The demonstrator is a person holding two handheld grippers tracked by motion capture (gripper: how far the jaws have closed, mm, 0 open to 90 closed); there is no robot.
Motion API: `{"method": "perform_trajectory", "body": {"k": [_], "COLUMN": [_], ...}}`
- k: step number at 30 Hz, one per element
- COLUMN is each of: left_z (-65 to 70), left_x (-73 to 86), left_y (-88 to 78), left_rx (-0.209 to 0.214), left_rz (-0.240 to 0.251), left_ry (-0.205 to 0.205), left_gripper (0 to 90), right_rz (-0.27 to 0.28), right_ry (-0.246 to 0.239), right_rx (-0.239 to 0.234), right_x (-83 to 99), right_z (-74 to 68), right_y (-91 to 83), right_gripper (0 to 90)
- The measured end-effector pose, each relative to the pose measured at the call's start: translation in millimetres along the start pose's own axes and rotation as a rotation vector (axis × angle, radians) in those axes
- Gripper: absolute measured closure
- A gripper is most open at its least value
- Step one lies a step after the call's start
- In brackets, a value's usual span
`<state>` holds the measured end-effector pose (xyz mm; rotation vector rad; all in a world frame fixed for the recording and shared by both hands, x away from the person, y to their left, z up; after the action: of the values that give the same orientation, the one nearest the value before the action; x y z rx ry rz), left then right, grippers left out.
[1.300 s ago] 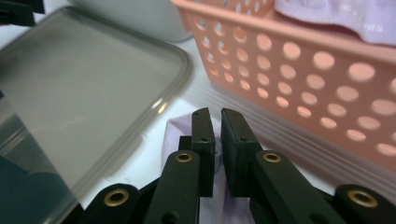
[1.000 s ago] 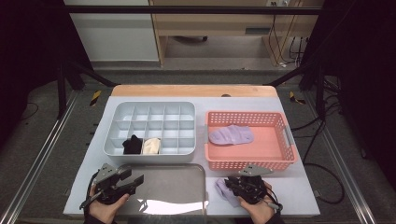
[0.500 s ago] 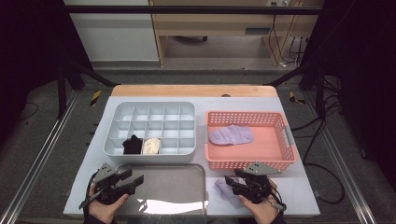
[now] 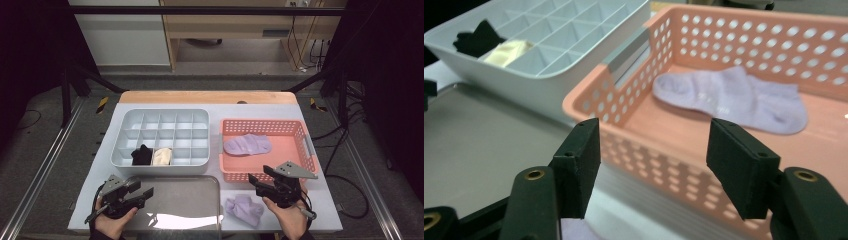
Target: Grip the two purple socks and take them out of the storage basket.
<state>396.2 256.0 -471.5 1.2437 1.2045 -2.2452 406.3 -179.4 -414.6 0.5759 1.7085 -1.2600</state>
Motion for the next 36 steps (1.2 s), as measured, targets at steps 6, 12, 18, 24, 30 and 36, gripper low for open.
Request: {"method": "perform_trajectory", "body": {"k": [6, 12, 18, 24, 30, 36], "left_z": [-0.5, -0.5, -0.7, -0.3, -0.5, -0.6], "left_x": [-0.5, -0.5, -0.5, -0.7, -0.7, -0.8], "left_y": [0.1, 0.0, 0.2, 0.3, -0.2, -0.2], "left_rx": [0.003, 0.003, 0.001, 0.006, 0.006, 0.005], "left_rz": [0.004, 0.004, 0.003, 0.006, 0.009, 0.009], "left_ry": [-0.004, -0.005, -0.004, -0.002, -0.001, 0.000], "left_gripper": [38.3, 38.1, 37.8, 37.6, 37.6, 37.6], "right_rz": [0.037, 0.073, 0.079, 0.081, 0.080, 0.068], "right_ry": [0.011, 0.026, 0.027, 0.008, 0.014, -0.001], "right_rx": [0.048, 0.089, 0.099, 0.116, 0.118, 0.127], "right_x": [-18.5, -36.0, -48.2, -63.1, -77.3, -91.2], "right_z": [8.1, 15.1, 19.6, 19.9, 22.9, 24.9], "right_y": [-4.0, -3.4, 2.8, 13.1, 26.5, 43.0], "right_gripper": [35.9, 33.9, 32.6, 30.6, 30.9, 30.9]}}
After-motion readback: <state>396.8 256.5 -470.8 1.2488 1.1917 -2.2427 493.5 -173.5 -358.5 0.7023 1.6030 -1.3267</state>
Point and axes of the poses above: each handheld gripper's, and its own axes: y roughly forward along the jaws, x roughly out of its underside, z roughly to its right, the point moved 2 cm from there along y, roughly forward along the jaws, and after that the axes turned 7 degrees about x, right-handed, at the moved point
